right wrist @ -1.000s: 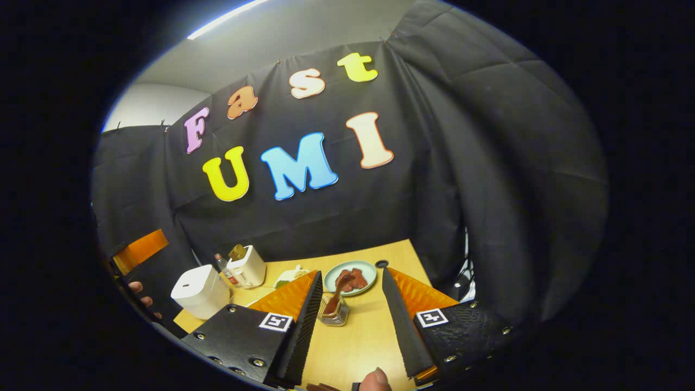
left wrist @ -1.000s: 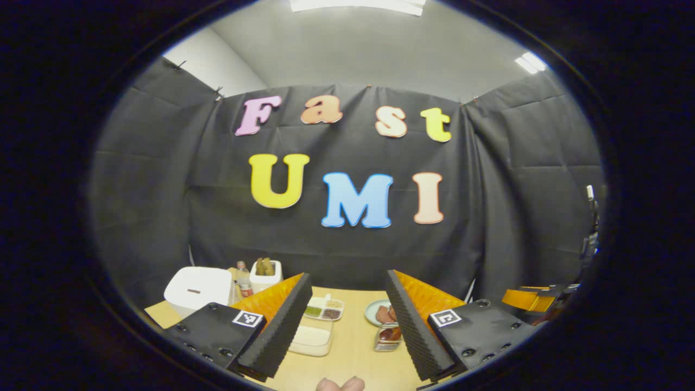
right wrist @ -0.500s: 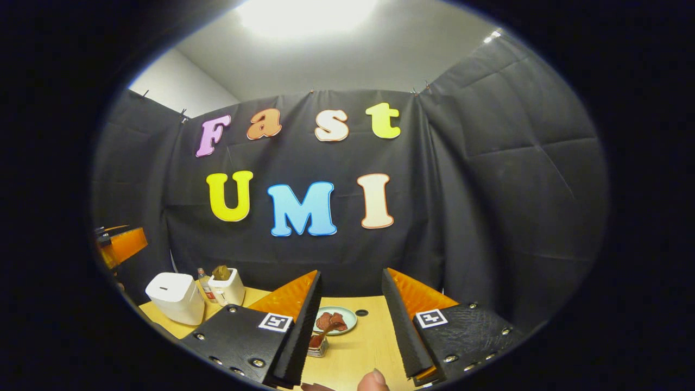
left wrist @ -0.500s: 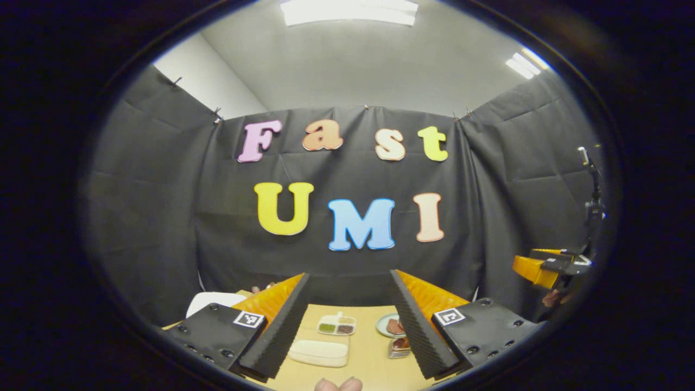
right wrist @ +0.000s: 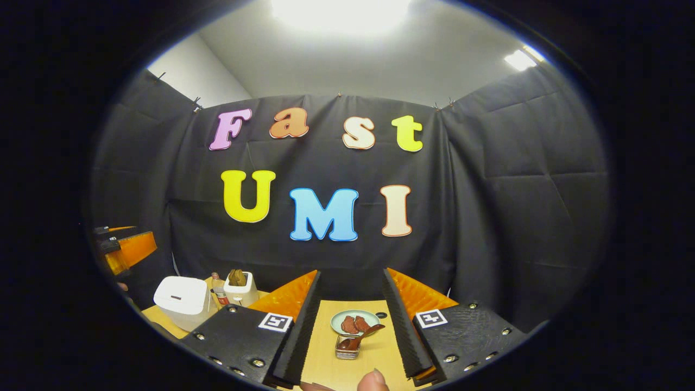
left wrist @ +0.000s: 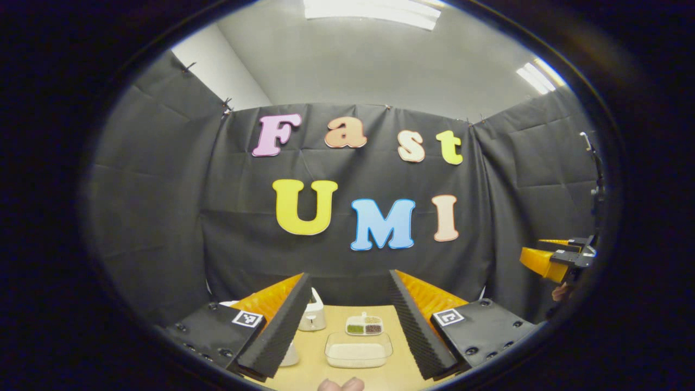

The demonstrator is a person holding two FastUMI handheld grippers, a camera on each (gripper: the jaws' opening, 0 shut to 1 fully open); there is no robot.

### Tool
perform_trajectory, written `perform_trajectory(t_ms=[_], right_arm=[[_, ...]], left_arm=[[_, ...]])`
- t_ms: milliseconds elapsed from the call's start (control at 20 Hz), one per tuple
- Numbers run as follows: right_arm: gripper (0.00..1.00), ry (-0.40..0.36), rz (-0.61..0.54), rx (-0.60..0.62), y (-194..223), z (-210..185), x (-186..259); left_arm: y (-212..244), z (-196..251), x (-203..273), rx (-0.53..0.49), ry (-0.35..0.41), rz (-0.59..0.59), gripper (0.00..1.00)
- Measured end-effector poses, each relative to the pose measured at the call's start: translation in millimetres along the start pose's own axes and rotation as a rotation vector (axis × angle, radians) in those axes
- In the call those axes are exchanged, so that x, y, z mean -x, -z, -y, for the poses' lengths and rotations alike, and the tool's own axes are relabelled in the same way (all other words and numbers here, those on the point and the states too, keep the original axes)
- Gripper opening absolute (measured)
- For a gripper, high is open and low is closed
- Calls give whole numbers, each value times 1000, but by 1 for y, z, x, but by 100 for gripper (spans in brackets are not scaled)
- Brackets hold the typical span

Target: Close the left gripper, press the button to open the rice cooker; take a wooden spoon from the chopstick holder with the right hand, scoop a spoonful of rice and pour it into the rice cooker, then put the wooden spoon back into the chopstick holder.

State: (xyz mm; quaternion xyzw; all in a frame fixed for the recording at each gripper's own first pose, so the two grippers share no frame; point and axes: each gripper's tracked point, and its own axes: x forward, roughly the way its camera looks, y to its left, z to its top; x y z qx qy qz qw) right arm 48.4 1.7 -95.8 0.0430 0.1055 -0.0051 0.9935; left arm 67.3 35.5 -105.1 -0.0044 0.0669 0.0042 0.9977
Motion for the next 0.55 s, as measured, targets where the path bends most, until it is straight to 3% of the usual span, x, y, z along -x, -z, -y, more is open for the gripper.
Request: perform_trajectory(t_ms=[200, 550], right_arm=[[68, -9, -24, -3, 2, -22, 2], [68, -6, -27, -11, -3, -19, -4]], left_arm=[[1, -26, 0, 11, -13, -10, 98], [3, -30, -1, 15, -28, -19, 98]])
